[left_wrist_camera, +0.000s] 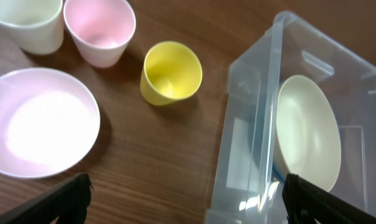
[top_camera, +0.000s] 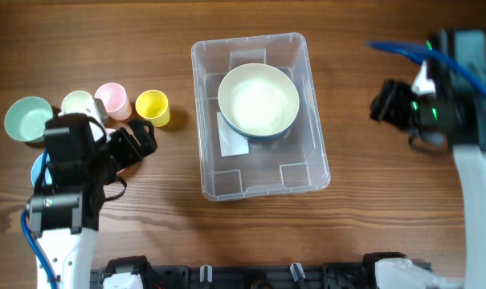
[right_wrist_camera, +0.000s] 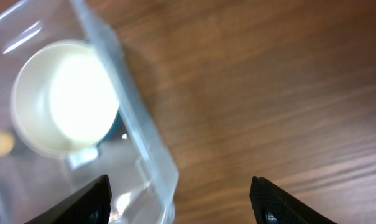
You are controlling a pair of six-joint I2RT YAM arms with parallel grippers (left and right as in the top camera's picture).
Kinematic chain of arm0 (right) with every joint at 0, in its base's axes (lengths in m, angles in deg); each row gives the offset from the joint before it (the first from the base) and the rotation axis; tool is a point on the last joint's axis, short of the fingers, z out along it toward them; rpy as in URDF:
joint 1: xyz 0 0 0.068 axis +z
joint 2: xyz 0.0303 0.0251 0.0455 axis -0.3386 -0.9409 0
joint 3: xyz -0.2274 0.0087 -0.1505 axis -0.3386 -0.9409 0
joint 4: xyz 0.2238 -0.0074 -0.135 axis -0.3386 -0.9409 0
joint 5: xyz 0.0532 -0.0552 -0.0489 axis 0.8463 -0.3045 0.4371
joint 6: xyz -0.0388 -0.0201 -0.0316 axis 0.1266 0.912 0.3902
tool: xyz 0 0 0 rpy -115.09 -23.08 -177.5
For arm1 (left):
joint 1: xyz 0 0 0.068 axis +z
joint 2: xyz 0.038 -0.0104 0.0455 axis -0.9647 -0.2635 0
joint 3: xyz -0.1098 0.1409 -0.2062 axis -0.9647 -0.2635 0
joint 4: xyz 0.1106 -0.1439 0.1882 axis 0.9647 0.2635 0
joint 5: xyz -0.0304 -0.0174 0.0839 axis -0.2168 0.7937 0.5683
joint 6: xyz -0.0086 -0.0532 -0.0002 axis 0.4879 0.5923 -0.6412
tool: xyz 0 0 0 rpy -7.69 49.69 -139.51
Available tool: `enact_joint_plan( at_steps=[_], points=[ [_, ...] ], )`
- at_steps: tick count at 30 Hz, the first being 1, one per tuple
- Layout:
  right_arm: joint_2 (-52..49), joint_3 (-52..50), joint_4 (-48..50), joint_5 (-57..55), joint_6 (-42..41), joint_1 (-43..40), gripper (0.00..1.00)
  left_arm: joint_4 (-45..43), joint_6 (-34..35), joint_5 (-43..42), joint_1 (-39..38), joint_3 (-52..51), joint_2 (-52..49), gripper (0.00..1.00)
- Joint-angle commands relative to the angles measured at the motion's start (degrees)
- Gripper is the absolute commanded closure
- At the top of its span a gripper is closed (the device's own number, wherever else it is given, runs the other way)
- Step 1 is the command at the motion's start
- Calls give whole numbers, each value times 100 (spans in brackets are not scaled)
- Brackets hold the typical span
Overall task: Pack container
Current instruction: 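Reach the left gripper to the yellow cup and grasp it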
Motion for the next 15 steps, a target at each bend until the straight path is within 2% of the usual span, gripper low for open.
enact_joint_plan(
  at_steps=[1, 4, 7, 11, 15],
  points=[
    [859, -1019, 48, 450, 4, 11, 27, 293, 120, 52, -31, 702, -518, 0],
    [1298, -1956, 308, 551, 42, 11, 28, 367, 201, 61, -116, 1333, -1191, 1],
    [1252, -2627, 680, 774, 157, 11, 28, 402, 201, 129, -402, 2221, -2041, 1],
    [1054, -3141, 1152, 772, 155, 11, 31, 765, 111, 612, -852, 3263, -3174, 0],
    [872, -3244, 1318, 769, 170, 11, 32, 868, 48, 612, -1032, 3460, -3928, 0]
  ],
)
